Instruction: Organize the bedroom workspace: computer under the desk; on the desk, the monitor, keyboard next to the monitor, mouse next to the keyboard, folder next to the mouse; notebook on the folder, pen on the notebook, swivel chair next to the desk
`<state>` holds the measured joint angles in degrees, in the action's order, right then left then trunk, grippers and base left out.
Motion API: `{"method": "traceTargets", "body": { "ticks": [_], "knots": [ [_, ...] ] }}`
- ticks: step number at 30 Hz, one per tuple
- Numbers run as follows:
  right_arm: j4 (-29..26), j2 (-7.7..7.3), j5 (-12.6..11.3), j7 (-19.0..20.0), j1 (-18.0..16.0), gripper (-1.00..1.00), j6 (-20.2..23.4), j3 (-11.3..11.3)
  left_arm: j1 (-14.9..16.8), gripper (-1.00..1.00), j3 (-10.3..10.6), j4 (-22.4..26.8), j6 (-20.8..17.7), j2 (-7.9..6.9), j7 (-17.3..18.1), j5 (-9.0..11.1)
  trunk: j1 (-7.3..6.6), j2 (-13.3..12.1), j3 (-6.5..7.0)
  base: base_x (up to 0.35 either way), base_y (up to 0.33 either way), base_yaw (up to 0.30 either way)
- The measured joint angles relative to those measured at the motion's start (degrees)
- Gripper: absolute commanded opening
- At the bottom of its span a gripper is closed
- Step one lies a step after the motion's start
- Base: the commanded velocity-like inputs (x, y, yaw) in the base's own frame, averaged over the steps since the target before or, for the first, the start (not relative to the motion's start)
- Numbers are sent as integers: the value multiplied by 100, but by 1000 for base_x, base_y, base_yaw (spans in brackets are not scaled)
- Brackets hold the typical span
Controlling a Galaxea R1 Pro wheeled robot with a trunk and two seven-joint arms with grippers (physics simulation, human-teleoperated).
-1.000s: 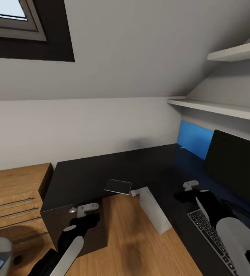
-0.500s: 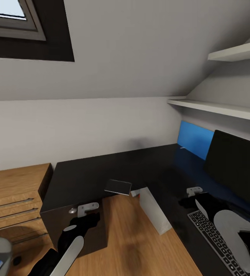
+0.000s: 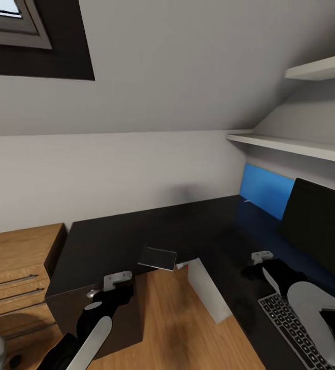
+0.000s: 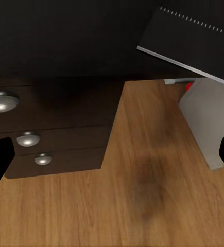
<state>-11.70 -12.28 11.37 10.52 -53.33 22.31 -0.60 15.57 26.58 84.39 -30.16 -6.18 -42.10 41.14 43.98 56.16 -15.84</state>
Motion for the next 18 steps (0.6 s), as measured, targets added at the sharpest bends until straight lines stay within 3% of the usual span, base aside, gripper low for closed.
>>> {"method": "traceTargets", "body": {
  "ticks": [5, 13, 18],
  "knots": [
    [52, -102, 6, -183, 0, -100, 148, 3, 0, 100, -1, 0, 0, -1, 0, 1, 2, -1, 0, 100, 0, 0],
    [108, -140, 6, -232, 0, -100, 257, 8, 0, 100, -7, 32, -3, -1, -15, 3, 2, 0, 0, 135, -19, 0],
    [151, -181, 10, -276, 0, -100, 282, 104, 0, 100, -4, 326, -8, -1, -17, 7, 2, -1, 0, 20, -3, 0]
  ]
}}
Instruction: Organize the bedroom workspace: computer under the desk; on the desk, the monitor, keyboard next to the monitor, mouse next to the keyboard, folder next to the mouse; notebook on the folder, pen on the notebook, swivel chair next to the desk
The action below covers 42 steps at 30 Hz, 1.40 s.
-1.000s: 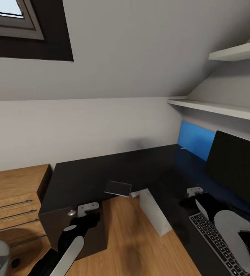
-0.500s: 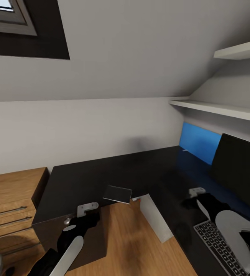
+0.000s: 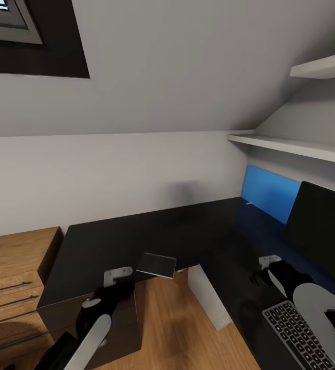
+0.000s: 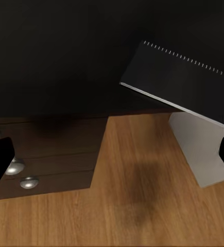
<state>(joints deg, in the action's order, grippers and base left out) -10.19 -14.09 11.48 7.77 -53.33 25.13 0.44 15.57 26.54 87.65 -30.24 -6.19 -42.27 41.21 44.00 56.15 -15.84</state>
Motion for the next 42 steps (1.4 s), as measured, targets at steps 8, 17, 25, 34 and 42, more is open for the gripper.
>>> {"method": "traceTargets", "body": {
  "ticks": [8, 17, 25, 34, 42],
  "knots": [
    [58, -36, 3, -12, 0, -100, 110, 162, 0, 100, -4, 193, 1, 0, -9, 1, 131, 239, -107, 2, 0, 0],
    [66, -64, 248, -13, 0, -100, 127, 270, 0, 100, -4, 193, 6, 0, -9, 2, 329, 601, -269, 0, 0, 0],
    [71, -67, 283, -13, 0, -100, 127, 283, 0, 100, -1, 193, 7, 0, -10, 1, 396, 723, -324, 0, 0, 0],
    [106, -64, 319, 46, 0, -100, 86, 443, 0, 100, 2, 192, 8, 0, -18, 1, 572, 1044, -468, 0, 0, 0],
    [190, -102, 623, 764, 0, -100, -27, 668, 0, 100, 1, 185, 0, 0, -16, 10, 572, 1044, -467, 0, 0, 0]
  ]
}}
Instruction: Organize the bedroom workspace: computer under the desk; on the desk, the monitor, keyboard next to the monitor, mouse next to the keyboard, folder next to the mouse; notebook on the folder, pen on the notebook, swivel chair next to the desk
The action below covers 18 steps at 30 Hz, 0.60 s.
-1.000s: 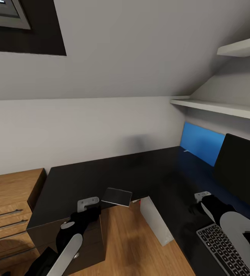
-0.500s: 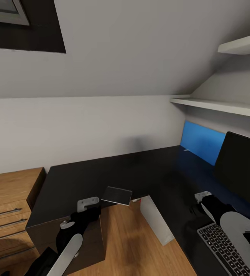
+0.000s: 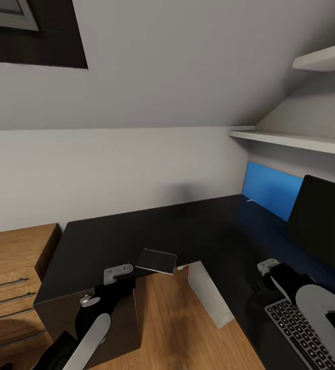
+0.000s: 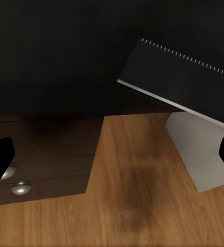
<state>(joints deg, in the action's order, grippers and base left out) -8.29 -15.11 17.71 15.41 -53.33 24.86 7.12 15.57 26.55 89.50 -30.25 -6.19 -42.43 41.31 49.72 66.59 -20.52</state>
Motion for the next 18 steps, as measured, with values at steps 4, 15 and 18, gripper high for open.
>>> {"method": "traceTargets", "body": {
  "ticks": [4, 15, 18],
  "knots": [
    [4, -85, 86, 96, 0, -100, -120, 6, 0, 100, 3, -9, 0, 0, 0, 0, 0, 0, 0, 0, 0, 0],
    [-19, -172, 91, 411, 0, -100, -322, -15, 0, 100, 3, -19, 0, 8, 3, 1, 21, 39, -17, 0, 0, 0],
    [-26, -168, 88, 415, 0, -100, -327, -18, 0, 100, 8, -19, 0, 19, 1, 1, 87, 159, -71, 0, 0, 0]
  ]
}}
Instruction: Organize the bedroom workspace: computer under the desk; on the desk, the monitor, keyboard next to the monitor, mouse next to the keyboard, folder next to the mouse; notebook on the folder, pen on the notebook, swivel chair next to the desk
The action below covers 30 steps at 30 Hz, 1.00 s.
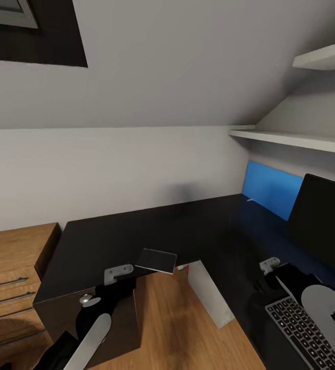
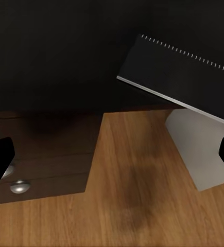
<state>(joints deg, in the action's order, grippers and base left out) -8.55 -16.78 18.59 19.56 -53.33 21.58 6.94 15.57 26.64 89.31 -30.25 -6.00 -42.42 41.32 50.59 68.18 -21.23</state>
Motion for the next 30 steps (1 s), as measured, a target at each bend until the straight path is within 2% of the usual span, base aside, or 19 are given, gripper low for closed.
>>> {"method": "traceTargets", "body": {
  "ticks": [8, 19, 20, 30],
  "knots": [
    [-2, -5, 0, 1, 0, -100, -29, 5, 0, 100, 4, -6, 0, 7, 5, 8, 176, 321, -144, 0, 0, 0],
    [7, -5, 1, 1, 0, -100, -33, 8, 0, 100, 4, -9, 0, 7, 6, 7, 176, 323, -144, 0, 0, 0],
    [7, -5, 4, 1, 0, 100, -33, 8, 0, 100, 4, -9, 0, 7, 6, 4, 176, 323, -144, 0, 0, 0],
    [7, 2, 9, 1, 0, 100, -39, 15, 0, 100, 4, -9, 0, 7, 6, 6, 176, 323, -144, 0, 0, 0]
  ]
}}
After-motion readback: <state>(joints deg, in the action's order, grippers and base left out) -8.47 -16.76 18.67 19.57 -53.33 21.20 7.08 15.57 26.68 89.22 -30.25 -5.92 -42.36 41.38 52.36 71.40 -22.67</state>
